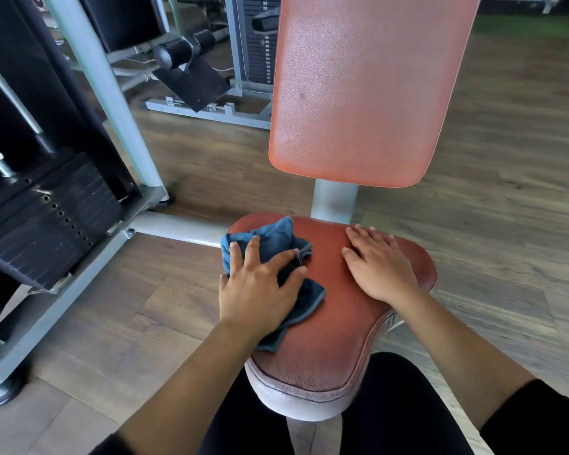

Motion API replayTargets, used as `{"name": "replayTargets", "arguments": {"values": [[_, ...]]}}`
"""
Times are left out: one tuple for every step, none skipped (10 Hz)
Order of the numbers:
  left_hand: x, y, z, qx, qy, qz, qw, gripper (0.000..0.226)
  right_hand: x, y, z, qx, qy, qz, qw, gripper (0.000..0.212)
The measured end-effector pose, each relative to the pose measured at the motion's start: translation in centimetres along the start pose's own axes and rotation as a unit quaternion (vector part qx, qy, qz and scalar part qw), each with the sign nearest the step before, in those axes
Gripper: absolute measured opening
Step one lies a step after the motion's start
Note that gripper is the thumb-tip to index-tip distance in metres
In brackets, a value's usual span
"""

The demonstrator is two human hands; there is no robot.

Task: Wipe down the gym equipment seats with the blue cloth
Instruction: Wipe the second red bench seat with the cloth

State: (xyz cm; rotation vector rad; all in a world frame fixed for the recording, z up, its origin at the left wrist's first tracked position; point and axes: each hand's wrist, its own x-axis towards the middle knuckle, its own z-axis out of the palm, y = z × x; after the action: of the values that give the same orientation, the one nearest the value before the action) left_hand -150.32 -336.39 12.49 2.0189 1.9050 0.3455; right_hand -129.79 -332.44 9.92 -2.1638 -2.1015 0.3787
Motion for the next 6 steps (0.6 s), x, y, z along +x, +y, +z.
{"name": "replayTargets", "arguments": {"values": [[0.4,-0.3,0.3,-0.049,0.023,-0.009,0.998,0.043,0.0,0.0,0.1,0.001,0.000,0.001,1.000,0.055],[3.1,0.0,0.2,-0.057,0.024,-0.058,0.996,0.042,0.0,0.1,0.1,0.001,-0.002,-0.001,1.000,0.055],[4.4,0.8,0.1,-0.032,0.018,-0.099,0.994,0.041,-0.1,0.3,-0.3,0.013,-0.005,-0.008,1.000,0.056],[3.8,0.7,0.0,-0.031,0.006,-0.093,0.995,0.042,-0.5,0.6,-1.0,0.045,-0.017,-0.035,0.998,0.056],[1.7,0.6,-0.4,-0.050,-0.006,-0.076,0.996,0.042,-1.3,1.6,-1.6,0.054,-0.031,-0.066,0.996,0.056],[-1.2,0.9,-0.8,-0.050,0.002,-0.055,0.997,0.041,-2.0,3.3,-1.8,0.021,-0.031,-0.093,0.995,0.058]]}}
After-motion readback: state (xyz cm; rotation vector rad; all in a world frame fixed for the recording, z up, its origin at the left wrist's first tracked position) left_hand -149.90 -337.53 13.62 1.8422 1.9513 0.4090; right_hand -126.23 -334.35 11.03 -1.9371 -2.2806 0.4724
